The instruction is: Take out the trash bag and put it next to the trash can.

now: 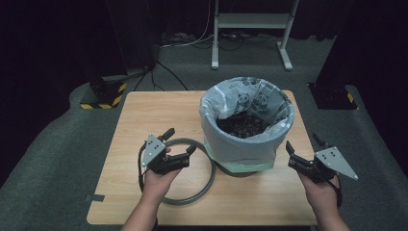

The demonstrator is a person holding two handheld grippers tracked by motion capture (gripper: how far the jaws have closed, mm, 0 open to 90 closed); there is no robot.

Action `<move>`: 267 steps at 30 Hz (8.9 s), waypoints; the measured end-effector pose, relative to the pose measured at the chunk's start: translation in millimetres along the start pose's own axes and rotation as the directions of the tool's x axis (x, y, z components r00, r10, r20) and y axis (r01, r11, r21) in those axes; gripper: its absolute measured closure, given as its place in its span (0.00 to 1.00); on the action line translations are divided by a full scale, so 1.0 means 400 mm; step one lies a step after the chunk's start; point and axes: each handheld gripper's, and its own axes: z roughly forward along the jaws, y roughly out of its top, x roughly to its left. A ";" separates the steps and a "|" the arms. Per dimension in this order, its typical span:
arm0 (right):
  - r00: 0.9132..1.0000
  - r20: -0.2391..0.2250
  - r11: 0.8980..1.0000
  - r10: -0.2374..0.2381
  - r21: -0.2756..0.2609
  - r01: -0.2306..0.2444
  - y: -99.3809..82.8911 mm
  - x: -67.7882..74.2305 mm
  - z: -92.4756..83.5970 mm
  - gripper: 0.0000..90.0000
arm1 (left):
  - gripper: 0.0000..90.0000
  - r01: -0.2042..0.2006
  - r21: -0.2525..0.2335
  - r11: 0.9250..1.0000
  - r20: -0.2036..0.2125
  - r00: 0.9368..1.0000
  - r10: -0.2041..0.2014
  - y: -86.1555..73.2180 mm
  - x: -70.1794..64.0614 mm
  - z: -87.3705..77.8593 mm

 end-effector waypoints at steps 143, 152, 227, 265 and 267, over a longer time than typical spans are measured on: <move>0.992 0.058 0.978 0.109 -0.185 -0.097 0.371 0.028 0.081 1.00 | 1.00 0.039 -0.286 0.957 -0.062 0.996 -0.059 0.292 -0.104 0.154; 0.991 0.056 0.965 0.122 -0.242 -0.105 0.424 0.025 0.069 1.00 | 1.00 0.027 -0.327 0.944 -0.050 0.998 -0.046 0.351 -0.107 0.143; 0.942 -0.263 0.974 -0.209 -0.137 0.178 0.289 0.521 0.088 1.00 | 0.37 0.041 -0.222 0.974 -0.023 0.999 -0.047 0.219 -0.094 0.049; 0.934 -0.279 0.973 -0.221 -0.134 0.190 0.263 0.518 0.084 1.00 | 0.65 0.155 0.070 0.985 0.118 0.980 -0.162 0.259 -0.041 0.142; 0.934 -0.280 0.973 -0.221 -0.133 0.190 0.261 0.517 0.083 1.00 | 0.73 0.153 0.083 0.985 0.124 0.979 -0.162 0.258 -0.041 0.148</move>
